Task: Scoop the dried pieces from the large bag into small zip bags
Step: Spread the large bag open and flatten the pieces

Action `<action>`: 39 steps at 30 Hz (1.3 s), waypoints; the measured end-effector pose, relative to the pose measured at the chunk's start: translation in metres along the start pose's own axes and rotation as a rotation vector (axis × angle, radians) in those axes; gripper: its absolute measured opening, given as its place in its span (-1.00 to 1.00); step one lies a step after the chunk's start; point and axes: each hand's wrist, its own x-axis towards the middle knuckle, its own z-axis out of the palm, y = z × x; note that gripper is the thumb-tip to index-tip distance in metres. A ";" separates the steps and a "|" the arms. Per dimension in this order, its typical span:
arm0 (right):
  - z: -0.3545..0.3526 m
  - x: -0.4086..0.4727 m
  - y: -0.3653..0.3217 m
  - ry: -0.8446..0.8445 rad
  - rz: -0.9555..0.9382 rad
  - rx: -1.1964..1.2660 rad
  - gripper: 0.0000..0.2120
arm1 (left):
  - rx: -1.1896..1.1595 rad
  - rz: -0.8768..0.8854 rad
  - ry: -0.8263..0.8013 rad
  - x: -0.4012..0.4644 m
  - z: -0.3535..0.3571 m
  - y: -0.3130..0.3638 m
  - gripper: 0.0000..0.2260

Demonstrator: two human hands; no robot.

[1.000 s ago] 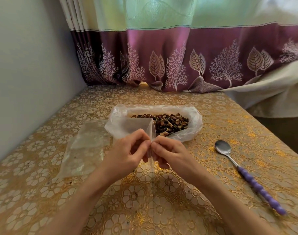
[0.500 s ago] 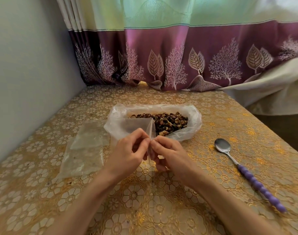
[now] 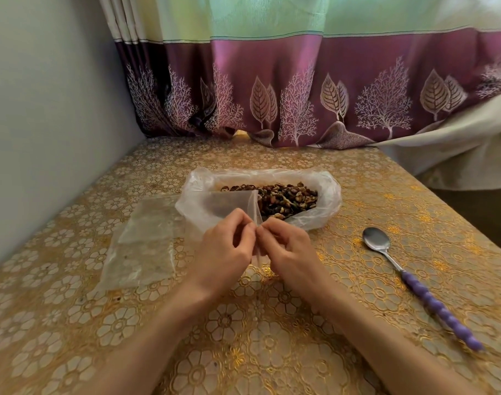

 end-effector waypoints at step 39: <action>-0.025 0.013 0.006 0.387 -0.093 -0.617 -0.82 | 0.236 0.232 0.109 -0.003 -0.006 0.004 -0.81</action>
